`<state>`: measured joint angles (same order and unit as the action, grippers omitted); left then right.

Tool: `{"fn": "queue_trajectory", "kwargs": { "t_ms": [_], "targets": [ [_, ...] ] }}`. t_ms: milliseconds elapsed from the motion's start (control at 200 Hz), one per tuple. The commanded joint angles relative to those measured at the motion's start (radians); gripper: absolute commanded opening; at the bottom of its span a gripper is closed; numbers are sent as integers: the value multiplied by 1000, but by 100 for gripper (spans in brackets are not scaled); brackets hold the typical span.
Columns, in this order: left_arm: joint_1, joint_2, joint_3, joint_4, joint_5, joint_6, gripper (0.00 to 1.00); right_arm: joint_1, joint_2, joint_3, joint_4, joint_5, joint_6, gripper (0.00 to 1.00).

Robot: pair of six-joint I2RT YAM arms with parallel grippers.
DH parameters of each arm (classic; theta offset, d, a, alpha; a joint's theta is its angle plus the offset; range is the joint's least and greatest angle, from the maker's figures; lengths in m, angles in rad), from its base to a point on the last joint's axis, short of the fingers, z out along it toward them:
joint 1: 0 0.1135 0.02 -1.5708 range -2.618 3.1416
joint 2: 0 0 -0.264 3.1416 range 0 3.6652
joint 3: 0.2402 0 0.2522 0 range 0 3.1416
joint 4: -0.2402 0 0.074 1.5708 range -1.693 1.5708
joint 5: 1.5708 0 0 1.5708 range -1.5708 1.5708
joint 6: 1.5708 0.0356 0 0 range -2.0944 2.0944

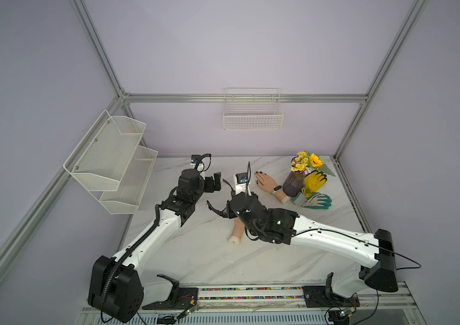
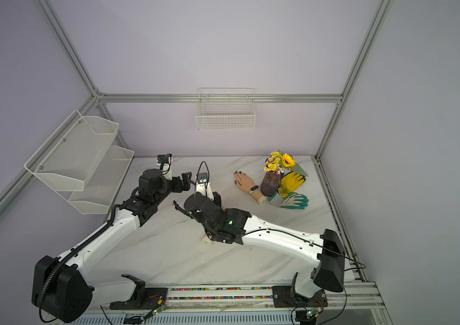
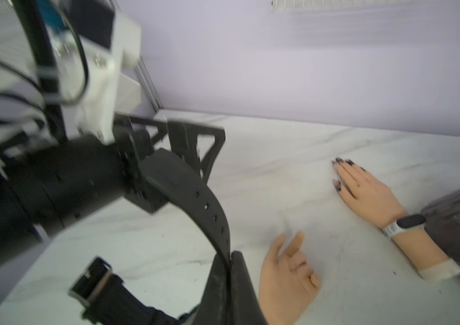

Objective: Take off the watch
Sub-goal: Take off the watch from the hand, then place the watch at the center of the board.

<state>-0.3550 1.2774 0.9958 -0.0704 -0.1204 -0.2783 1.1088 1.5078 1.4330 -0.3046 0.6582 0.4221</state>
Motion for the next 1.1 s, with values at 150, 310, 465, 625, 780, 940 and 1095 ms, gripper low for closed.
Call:
{"fn": "queue_trajectory", "kwargs": {
  "t_ms": [150,310,465,625,780,940,1095],
  "targets": [
    [-2,-56,56,-55,-120,-25,100,-293,-110,-77,302,-402,66,0],
    [-2,-102,27,-37,-166,-22,100,-432,-36,-101,405,-563,266,0],
    [-2,-175,-35,15,-239,-4,100,-459,151,-55,460,-579,436,0],
    [-2,-246,-82,62,-242,22,100,-458,401,66,500,-561,617,0],
    [-2,-272,-104,84,-223,33,100,-449,698,385,326,-546,753,0],
    [7,-253,-90,72,-191,27,100,-435,943,647,312,-665,855,0],
    [13,-242,-92,76,-173,21,100,-419,1100,806,300,-725,960,0]
  ]
}}
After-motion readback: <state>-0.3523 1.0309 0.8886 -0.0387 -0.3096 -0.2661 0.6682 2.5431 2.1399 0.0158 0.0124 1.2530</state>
